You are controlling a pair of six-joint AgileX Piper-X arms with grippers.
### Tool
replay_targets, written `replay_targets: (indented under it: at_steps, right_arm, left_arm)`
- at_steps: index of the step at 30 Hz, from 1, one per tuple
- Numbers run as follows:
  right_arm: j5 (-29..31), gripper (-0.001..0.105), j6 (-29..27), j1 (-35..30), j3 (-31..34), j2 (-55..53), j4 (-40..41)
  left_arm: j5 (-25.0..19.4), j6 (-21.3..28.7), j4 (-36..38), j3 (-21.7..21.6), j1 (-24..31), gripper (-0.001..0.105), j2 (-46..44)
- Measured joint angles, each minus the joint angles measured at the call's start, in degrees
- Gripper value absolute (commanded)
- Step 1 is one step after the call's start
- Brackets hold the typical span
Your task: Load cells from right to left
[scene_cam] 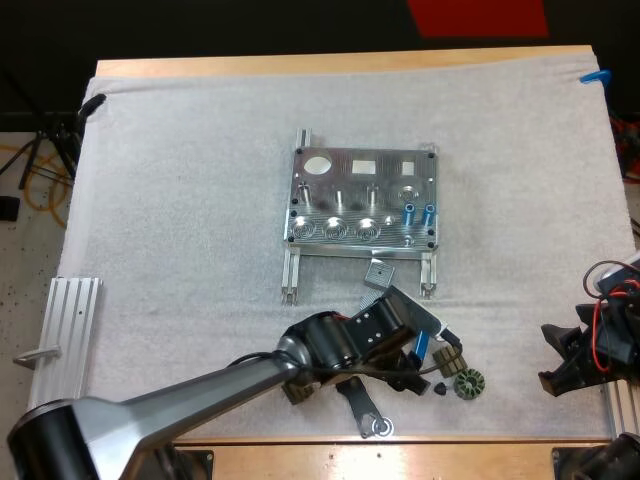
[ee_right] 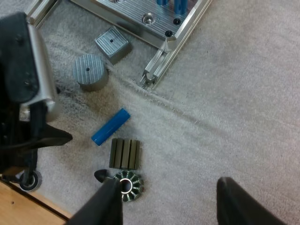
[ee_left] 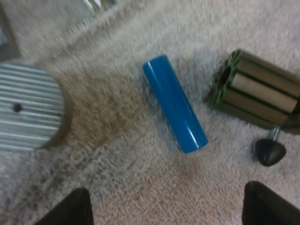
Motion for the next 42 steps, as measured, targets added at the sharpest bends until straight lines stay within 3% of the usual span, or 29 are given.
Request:
replay_targets:
  at_steps: [18, 34, 42]
  right_arm:
    - [0.0, 0.046, -0.4, 0.0, 0.0, 0.0, 0.1]
    - [0.0, 0.046, -0.7, 0.0, 0.0, 0.0, 0.1]
    - [0.0, 0.046, -1.0, 0.0, 0.0, 0.0, 0.1]
  left_arm:
    - [1.3, -0.3, -5.0, -0.1, 0.0, 0.065, 8.7]
    - [0.8, -2.6, -11.1, -0.1, 0.0, 0.060, 8.8]
    - [4.0, -2.6, -11.0, -1.9, 0.0, 0.060, 12.5]
